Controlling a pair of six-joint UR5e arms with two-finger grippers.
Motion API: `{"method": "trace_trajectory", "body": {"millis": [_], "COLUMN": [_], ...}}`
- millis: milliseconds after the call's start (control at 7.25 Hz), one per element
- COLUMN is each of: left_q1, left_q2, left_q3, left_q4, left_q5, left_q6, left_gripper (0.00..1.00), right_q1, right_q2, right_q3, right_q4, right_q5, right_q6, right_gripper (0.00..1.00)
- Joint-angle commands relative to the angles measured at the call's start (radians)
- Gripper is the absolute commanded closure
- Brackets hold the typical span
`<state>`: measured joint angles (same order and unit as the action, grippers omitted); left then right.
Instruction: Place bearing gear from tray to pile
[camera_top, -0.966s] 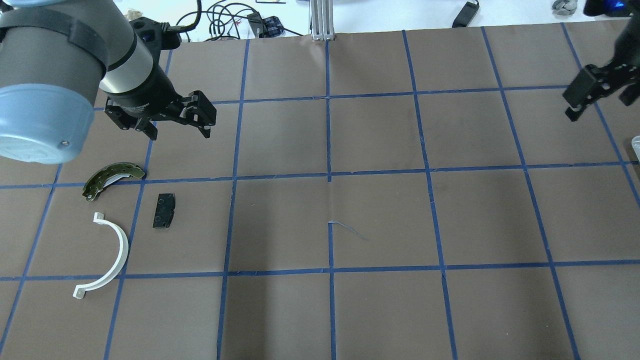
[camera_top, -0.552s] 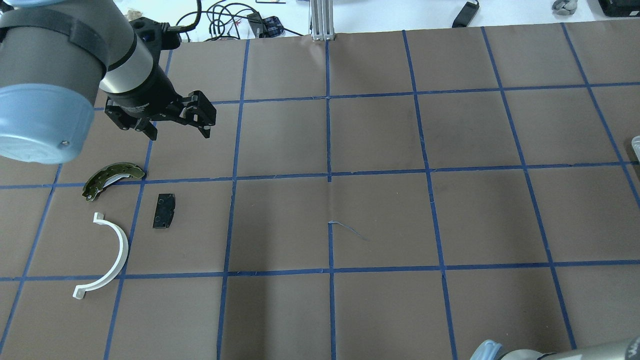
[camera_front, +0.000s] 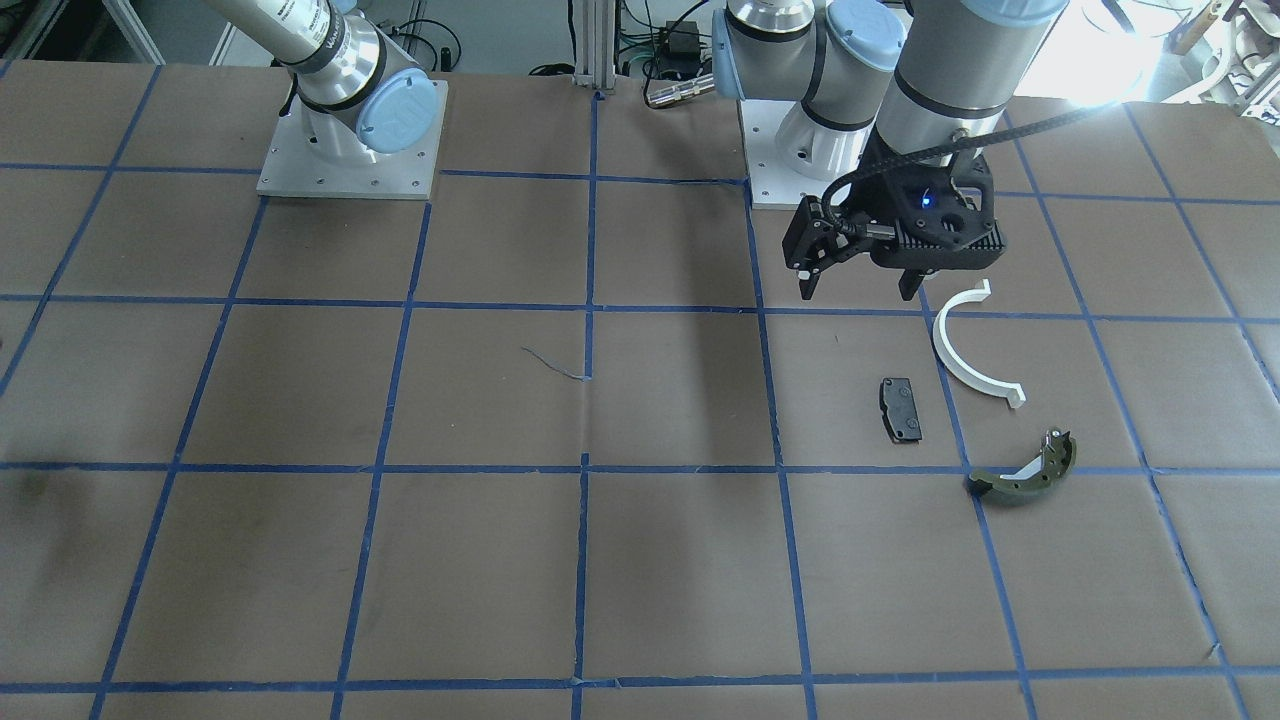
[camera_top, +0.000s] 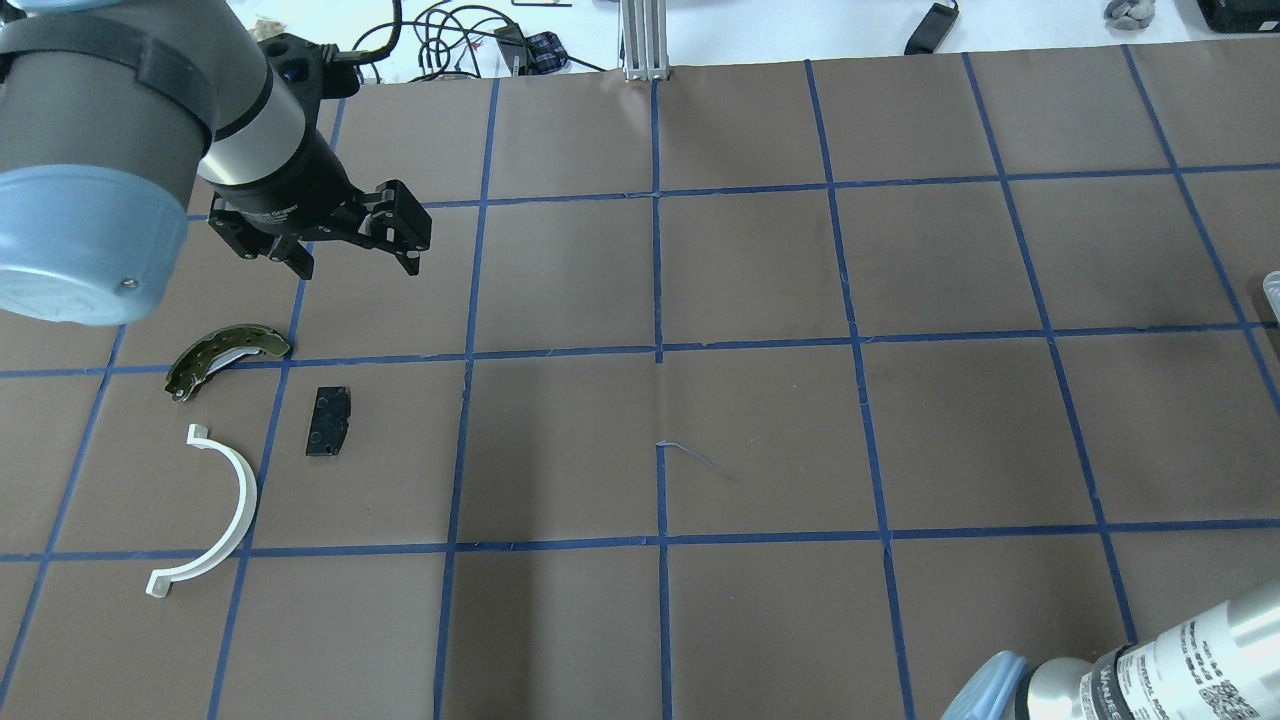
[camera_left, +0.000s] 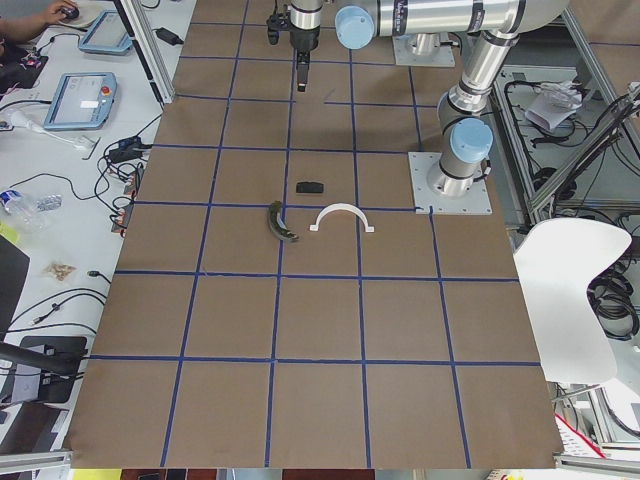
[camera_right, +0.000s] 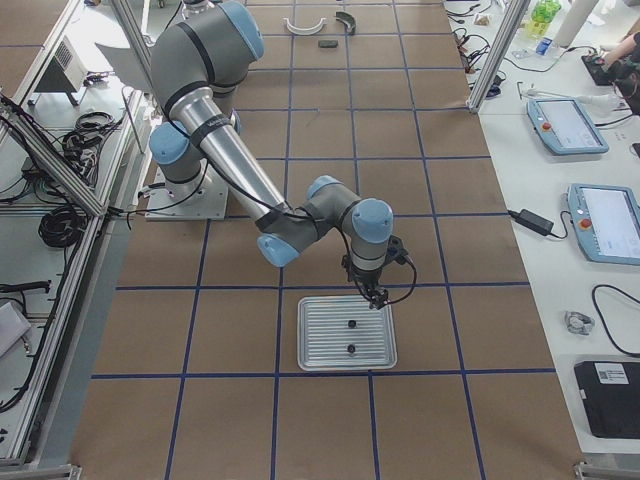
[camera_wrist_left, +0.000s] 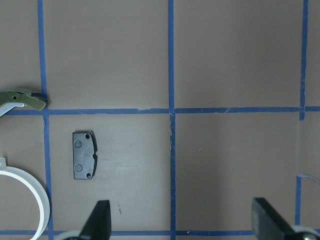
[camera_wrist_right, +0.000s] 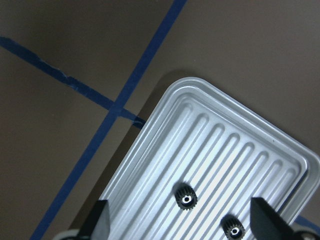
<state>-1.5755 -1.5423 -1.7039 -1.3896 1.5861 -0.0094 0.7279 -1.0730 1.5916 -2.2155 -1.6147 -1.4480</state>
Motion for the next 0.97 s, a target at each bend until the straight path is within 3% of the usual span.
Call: {"method": "trace_trajectory", "body": {"millis": [0, 138, 828], "left_q1": [0.0, 0.0, 0.0], "left_q2": [0.001, 0.001, 0.001], "left_q3": [0.0, 0.0, 0.0], "left_q4": [0.001, 0.0, 0.001], "left_q5": [-0.002, 0.0, -0.002], "left_q6": [-0.001, 0.0, -0.001], "left_gripper": [0.0, 0.0, 0.0], "right_q1": [-0.028, -0.051, -0.065], "right_q2": [0.051, 0.086, 0.122], "right_q3": [-0.018, -0.021, -0.021], "right_q4": [-0.035, -0.036, -0.027], "right_q5": [0.016, 0.059, 0.042], "right_q6": [-0.072, -0.074, -0.038], "right_gripper": [0.0, 0.0, 0.01]}}
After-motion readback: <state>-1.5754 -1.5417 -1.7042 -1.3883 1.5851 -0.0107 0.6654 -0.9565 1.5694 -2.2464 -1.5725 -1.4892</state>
